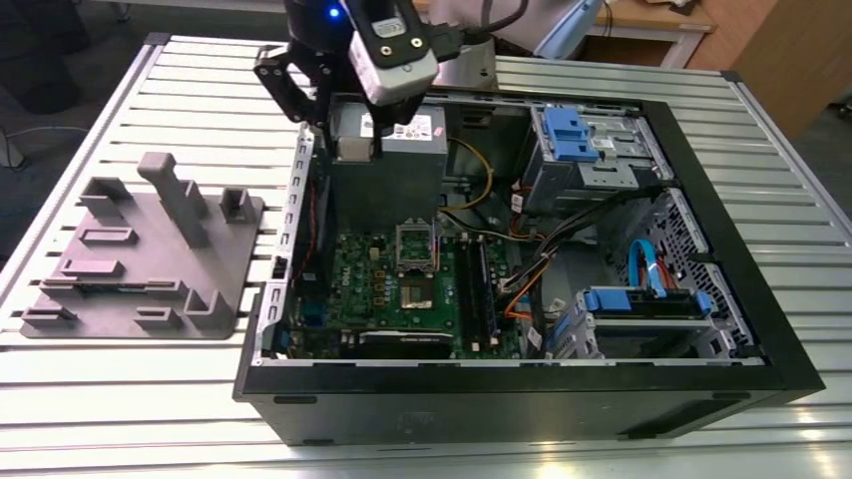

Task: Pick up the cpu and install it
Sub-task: 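Pick up the cpu and move it towards the insertion slot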

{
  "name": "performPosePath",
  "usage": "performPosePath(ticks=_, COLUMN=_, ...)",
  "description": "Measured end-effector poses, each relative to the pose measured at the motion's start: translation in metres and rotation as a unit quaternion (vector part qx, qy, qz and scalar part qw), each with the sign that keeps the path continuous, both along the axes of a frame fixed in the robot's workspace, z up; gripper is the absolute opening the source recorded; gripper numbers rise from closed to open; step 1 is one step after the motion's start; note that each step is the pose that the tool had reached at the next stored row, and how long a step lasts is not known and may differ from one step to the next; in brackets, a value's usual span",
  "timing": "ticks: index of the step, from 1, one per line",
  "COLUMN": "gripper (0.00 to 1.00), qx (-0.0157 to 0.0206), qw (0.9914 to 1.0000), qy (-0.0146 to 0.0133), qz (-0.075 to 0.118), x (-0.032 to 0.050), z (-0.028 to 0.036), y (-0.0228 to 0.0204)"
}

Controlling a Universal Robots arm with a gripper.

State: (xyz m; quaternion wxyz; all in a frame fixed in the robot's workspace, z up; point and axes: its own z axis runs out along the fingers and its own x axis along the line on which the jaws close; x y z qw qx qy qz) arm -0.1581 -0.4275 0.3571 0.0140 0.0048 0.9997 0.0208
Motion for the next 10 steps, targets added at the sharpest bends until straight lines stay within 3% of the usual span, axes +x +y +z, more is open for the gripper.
performPosePath(ticks=10, gripper=0.47, qx=-0.0001, qw=1.00000, qy=0.0000, qz=0.000, x=0.0337, z=-0.0003, y=-0.0002)
